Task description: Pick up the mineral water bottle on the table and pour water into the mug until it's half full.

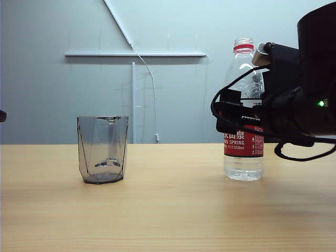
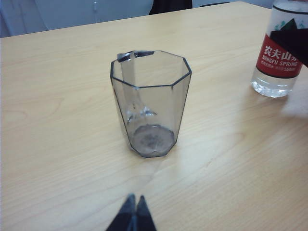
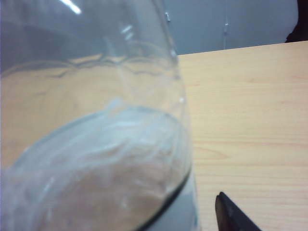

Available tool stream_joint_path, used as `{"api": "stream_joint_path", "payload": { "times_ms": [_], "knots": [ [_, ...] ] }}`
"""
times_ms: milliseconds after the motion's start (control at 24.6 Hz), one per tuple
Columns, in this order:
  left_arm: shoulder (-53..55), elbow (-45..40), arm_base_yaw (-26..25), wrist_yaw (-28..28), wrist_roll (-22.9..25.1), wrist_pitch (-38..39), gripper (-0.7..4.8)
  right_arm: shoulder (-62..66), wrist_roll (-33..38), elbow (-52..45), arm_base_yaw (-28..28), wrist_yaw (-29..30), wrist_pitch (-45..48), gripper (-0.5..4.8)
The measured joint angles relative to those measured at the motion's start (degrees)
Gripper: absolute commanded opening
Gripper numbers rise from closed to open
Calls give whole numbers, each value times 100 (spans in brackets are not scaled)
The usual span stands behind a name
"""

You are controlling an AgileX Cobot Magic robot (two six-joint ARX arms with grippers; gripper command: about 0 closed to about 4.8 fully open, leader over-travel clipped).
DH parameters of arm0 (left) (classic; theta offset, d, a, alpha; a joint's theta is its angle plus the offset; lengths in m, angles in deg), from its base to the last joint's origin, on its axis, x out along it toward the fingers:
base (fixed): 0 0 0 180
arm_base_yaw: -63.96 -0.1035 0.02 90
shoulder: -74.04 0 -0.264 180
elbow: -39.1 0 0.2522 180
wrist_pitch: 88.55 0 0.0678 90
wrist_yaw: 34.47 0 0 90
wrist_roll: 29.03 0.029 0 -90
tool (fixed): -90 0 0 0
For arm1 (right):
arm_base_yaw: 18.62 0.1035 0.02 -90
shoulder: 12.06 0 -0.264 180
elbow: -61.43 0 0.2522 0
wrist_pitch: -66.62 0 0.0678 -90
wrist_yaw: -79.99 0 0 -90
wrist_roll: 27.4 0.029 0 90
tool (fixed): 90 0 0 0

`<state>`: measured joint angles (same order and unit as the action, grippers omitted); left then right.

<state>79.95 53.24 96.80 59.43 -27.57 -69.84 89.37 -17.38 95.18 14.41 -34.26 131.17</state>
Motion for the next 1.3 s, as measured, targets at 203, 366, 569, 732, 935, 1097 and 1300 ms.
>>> {"api": "stream_joint_path", "payload": {
  "times_ms": [203,366,569,732,935,1097,1300],
  "knots": [
    [0,0,0,0,0,0,-2,138,0,133,7,52,-22,479],
    [0,0,0,0,0,0,-2,146,0,149,4,50,-31,479],
    [0,0,0,0,0,0,-2,146,0,149,4,52,-92,417],
    [0,0,0,0,0,0,-2,146,0,149,4,48,-111,416],
    [0,0,0,0,0,0,-2,146,0,149,4,46,-111,343],
    [0,0,0,0,0,0,-2,146,-20,149,2,42,-109,334],
    [0,0,0,-2,0,0,-2,146,-20,149,2,42,-109,331]
  ]
}}
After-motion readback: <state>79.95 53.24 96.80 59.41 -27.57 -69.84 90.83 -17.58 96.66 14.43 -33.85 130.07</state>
